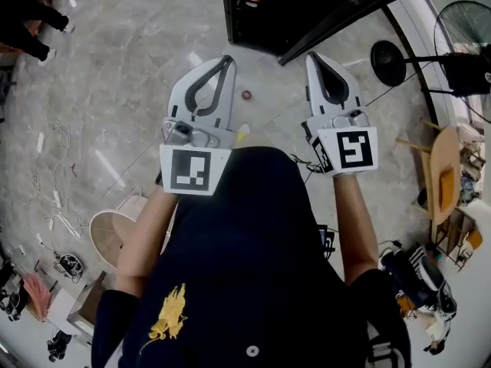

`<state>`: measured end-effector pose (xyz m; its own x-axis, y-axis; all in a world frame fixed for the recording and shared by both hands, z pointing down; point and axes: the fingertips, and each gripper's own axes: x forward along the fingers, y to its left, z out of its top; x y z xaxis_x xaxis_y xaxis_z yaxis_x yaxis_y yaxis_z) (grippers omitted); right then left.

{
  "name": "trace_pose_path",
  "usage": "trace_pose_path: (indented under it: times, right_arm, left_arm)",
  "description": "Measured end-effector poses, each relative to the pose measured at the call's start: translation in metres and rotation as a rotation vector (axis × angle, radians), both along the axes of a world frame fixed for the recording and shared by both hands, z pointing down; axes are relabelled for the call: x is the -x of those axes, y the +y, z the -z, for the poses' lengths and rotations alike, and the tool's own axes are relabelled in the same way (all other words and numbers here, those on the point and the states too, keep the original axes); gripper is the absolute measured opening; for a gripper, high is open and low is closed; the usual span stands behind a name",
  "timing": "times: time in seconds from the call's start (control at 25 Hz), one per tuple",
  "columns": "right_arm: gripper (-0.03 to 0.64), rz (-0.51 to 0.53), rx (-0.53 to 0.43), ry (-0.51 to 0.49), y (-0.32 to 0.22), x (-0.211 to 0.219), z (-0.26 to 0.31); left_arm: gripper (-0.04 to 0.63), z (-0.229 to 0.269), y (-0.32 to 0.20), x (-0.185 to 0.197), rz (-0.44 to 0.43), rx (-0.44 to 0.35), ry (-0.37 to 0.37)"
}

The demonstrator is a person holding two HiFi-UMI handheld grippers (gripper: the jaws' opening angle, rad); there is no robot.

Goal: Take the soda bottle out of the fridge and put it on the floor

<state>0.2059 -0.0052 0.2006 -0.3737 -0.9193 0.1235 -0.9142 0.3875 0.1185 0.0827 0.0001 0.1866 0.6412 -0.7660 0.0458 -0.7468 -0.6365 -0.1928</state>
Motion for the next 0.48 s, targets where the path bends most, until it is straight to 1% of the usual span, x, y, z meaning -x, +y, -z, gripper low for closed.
trace_pose_path:
  times: [0.04, 0.08, 0.2, 0.36, 0.48]
  right_arm:
    - [-0.005, 0.005, -0.001, 0.011, 0.000, 0.003, 0.000]
    - [-0.005, 0.009, -0.003, 0.024, 0.001, 0.006, -0.001]
    - [-0.005, 0.022, -0.009, 0.046, -0.002, 0.014, -0.002]
    - [-0.005, 0.023, -0.019, 0.025, -0.005, 0.018, 0.000]
    - [-0.005, 0.023, -0.039, 0.015, -0.005, 0.023, 0.003]
  left_arm:
    - [0.017, 0.000, 0.000, 0.002, 0.009, 0.012, 0.030]
    - [0.017, 0.000, 0.001, 0.003, 0.013, 0.020, 0.043]
    - [0.017, -0.002, 0.001, 0.007, 0.011, 0.026, 0.024]
    - [0.017, -0.001, 0.001, 0.008, 0.008, 0.014, 0.019]
    - [0.017, -0.003, 0.000, 0.010, 0.006, 0.023, 0.019]
